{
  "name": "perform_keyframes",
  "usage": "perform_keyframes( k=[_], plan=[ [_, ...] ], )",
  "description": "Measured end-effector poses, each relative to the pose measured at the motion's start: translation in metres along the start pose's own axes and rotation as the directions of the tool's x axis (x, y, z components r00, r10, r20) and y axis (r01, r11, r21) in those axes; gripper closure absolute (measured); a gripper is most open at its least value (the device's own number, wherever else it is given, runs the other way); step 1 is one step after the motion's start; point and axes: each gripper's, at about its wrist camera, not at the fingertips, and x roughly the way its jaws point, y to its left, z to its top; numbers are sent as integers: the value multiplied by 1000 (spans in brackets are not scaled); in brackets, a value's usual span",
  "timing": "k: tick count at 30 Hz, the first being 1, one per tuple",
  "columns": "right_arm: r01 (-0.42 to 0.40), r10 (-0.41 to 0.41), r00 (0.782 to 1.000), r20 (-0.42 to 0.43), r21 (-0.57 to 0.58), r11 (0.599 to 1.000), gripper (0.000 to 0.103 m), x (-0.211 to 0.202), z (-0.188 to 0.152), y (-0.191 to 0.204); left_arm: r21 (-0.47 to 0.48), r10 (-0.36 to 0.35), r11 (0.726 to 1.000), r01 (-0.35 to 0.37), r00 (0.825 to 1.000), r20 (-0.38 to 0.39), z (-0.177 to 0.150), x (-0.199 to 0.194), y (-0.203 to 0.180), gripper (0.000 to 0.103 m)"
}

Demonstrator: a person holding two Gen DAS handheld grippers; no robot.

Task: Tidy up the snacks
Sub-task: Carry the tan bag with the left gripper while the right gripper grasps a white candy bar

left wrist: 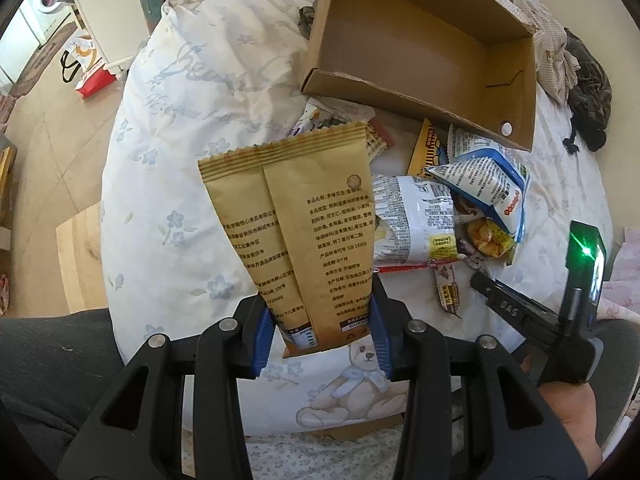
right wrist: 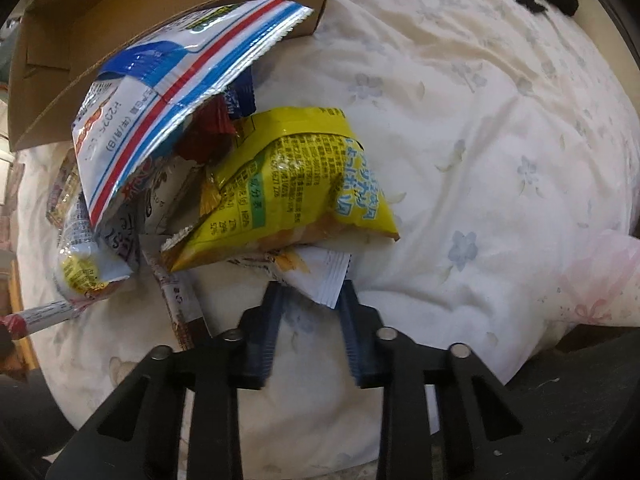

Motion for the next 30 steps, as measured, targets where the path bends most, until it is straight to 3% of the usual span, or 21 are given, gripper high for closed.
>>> perform_keyframes(
  k=[3, 5, 11, 17, 20, 23, 25, 26, 27, 30],
  plan=[
    [-50, 50, 999, -9, 5, 999, 99, -3, -4, -12, -5, 8, 1000, -8, 1000, 5, -1, 0, 2, 66],
    [-93, 93, 996, 0, 12, 996, 103, -11, -10, -15, -4, 15, 1000, -15, 1000, 10, -2, 0, 3, 66],
    [-286, 285, 958, 21, 49, 957, 103, -41, -12, -29, -36, 17, 999, -17, 1000, 25, -2, -4, 11, 66],
    [-335, 334, 942, 45, 20, 942, 103, -66, -20, -43, -67, 6, 998, -4, 999, 41, 1, -9, 18, 66],
    [-293, 291, 954, 64, 21, 956, 103, -73, -20, -51, -74, -3, 997, 6, 999, 42, 0, -11, 19, 66],
    [-238, 238, 970, 39, -3, 971, 92, -67, -18, -49, -68, -9, 998, 12, 999, 40, -1, -11, 16, 66],
    [-193, 193, 981, -5, -20, 981, 66, -51, -14, -35, -65, -11, 998, 13, 999, 42, 0, -12, 16, 66],
    [-174, 174, 985, -14, -28, 984, 35, -45, -12, -34, -65, -12, 998, 15, 999, 43, 0, -12, 16, 66],
    [-158, 157, 987, -12, -37, 987, 22, -39, -11, -31, -66, -13, 998, 16, 999, 44, 0, -12, 16, 66],
    [-86, 85, 996, -10, -90, 992, 23, -23, -1, -18, -64, -10, 998, 12, 999, 43, 0, -12, 16, 66]
  ],
)
